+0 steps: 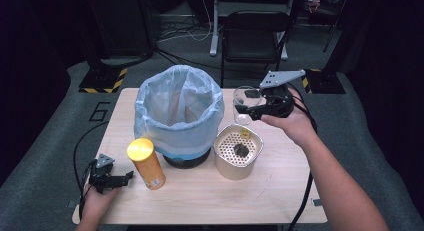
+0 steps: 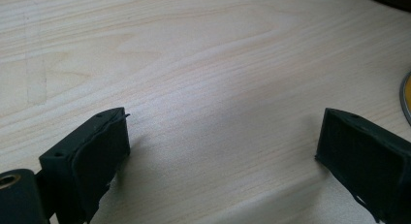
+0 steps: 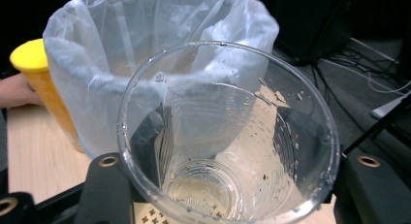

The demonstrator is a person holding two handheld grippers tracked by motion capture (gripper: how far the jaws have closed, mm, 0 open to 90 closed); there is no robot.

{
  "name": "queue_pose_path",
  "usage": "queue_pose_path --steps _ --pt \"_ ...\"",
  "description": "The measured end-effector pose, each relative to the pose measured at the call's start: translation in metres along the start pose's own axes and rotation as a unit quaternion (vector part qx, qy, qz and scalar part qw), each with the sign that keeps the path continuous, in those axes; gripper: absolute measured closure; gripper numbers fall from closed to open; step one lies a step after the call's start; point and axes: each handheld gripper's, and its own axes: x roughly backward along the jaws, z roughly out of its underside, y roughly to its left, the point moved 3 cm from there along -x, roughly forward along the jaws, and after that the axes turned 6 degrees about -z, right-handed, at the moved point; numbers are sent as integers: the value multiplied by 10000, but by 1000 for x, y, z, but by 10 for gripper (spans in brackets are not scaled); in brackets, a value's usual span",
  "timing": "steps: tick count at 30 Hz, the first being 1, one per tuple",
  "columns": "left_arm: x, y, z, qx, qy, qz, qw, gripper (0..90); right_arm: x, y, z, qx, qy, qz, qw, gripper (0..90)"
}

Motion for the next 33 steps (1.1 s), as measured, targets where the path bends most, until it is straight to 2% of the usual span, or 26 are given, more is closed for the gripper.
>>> queue_pose_path --steps 2,6,11,14,22,33 --pt "0 0 0 19 3 17 10000 46 1 1 -14 27 -23 41 10000 392" --pt "0 0 0 0 0 3 10000 46 1 3 -26 -34 -46 14 10000 391" --pt "0 0 0 -16 -8 -4 10000 46 -3 9 -48 159 -10 54 9999 385" --pt "0 0 0 -15 -2 -1 10000 46 -8 11 -62 119 -160 16 9998 382" --pt "0 -1 0 67 2 32 10000 46 -21 15 -80 140 -208 -104 9996 381" --pt "0 0 0 -12 0 17 10000 45 -46 24 -98 222 -203 -259 9992 372"
